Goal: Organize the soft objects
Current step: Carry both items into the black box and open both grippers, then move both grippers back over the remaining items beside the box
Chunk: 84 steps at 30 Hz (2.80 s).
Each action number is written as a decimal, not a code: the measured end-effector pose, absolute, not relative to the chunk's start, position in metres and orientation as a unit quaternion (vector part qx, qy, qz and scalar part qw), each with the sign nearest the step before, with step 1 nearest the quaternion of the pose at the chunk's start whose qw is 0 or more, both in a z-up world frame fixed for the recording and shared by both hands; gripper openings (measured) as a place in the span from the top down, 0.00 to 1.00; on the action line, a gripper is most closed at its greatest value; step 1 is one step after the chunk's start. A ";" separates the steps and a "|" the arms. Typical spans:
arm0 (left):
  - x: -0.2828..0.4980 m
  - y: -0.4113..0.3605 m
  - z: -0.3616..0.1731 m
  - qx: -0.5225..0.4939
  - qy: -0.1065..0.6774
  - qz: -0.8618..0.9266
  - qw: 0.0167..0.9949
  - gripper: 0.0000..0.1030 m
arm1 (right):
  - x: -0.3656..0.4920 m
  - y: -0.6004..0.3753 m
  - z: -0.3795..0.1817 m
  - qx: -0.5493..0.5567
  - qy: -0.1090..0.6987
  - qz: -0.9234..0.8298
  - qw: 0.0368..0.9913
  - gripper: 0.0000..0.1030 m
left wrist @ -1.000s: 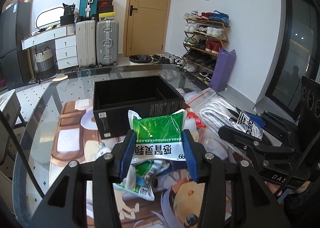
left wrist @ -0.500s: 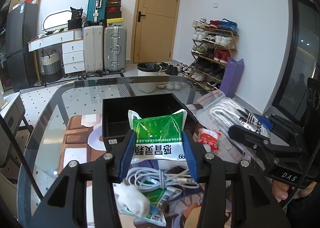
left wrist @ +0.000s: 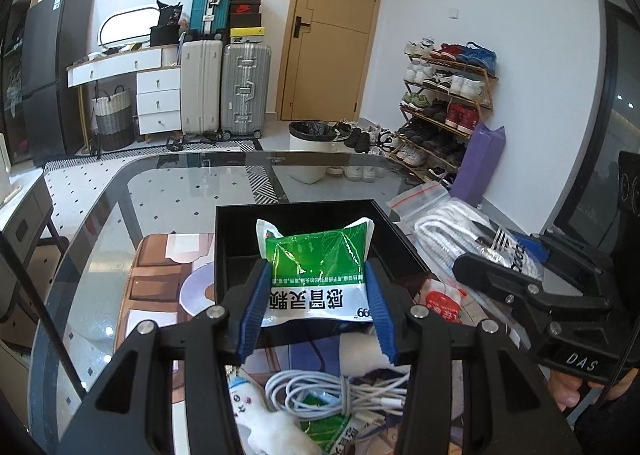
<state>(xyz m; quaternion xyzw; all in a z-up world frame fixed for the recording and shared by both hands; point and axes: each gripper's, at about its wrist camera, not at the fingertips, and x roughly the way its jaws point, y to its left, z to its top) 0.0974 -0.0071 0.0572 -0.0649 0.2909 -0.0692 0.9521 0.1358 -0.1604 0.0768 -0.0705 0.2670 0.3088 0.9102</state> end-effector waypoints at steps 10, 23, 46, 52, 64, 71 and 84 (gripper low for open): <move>0.113 0.007 0.058 -0.081 0.296 -0.056 0.950 0.55 | 0.164 -0.143 0.075 -0.079 0.285 0.312 0.903 0.52; 0.145 0.010 0.048 -0.069 0.315 -0.030 0.946 0.55 | 0.203 -0.118 0.059 -0.097 0.325 0.305 0.890 0.52; 0.101 0.013 0.056 -0.028 0.284 -0.011 0.958 0.00 | 0.162 -0.156 0.065 -0.100 0.278 0.296 0.908 0.04; 0.080 0.012 0.056 -0.021 0.271 -0.012 0.962 0.00 | 0.143 -0.171 0.053 -0.095 0.285 0.296 0.907 0.01; 0.058 0.024 0.032 -0.044 0.284 0.006 0.958 0.00 | 0.134 -0.196 0.058 -0.094 0.289 0.281 0.910 0.01; 0.054 0.029 0.026 -0.046 0.291 0.009 0.956 0.00 | 0.131 -0.197 0.054 -0.102 0.298 0.280 0.907 0.01; 0.058 0.019 0.015 -0.033 0.308 0.012 0.951 0.00 | 0.138 -0.180 0.040 -0.077 0.323 0.289 0.898 0.01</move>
